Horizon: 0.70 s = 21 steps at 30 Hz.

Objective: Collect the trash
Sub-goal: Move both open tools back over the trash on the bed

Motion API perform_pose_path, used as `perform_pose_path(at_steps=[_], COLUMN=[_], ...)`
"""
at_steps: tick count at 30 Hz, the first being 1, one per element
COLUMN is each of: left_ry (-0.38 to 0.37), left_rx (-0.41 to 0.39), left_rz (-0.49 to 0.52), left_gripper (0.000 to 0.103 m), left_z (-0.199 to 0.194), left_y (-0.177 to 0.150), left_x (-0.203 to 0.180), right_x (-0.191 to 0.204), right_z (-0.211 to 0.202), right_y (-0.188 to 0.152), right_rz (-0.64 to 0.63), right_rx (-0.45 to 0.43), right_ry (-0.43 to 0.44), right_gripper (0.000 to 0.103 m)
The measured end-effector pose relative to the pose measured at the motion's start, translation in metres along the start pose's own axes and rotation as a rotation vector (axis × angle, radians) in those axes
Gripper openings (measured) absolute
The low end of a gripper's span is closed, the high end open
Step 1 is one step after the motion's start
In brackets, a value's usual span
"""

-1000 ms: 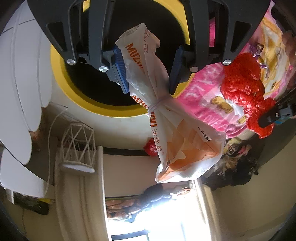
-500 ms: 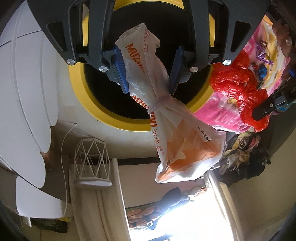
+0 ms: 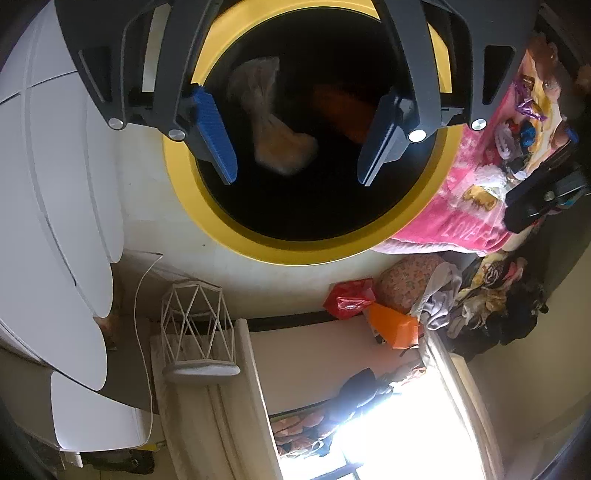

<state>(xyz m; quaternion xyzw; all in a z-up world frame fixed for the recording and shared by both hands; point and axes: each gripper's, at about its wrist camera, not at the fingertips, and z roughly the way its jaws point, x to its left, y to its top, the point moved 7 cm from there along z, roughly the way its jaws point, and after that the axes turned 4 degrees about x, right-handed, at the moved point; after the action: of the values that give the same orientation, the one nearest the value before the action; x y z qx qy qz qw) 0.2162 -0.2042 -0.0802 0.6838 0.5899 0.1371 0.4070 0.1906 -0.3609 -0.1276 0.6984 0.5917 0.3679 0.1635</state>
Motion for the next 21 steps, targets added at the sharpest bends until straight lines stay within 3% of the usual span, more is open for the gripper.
perform_pose_path(at_steps=[3, 6, 21], left_ry=[0.019, 0.036, 0.112], left_rx=[-0.022, -0.053, -0.195], left_rz=[-0.007, -0.009, -0.045], left_gripper=[0.09, 0.092, 0.092], left_z=[-0.009, -0.022, -0.081], left_y=[-0.002, -0.002, 0.014], left_x=[0.006, 0.011, 0.047], right_x=[0.003, 0.01, 0.072], right_z=[-0.004, -0.009, -0.031], right_y=[0.001, 0.004, 0.009], right_rz=[-0.014, -0.041, -0.171], right_rx=[-0.015, -0.041, -0.117], right_ry=[-0.006, -0.006, 0.05], right_gripper=[0.068, 0.071, 0.079])
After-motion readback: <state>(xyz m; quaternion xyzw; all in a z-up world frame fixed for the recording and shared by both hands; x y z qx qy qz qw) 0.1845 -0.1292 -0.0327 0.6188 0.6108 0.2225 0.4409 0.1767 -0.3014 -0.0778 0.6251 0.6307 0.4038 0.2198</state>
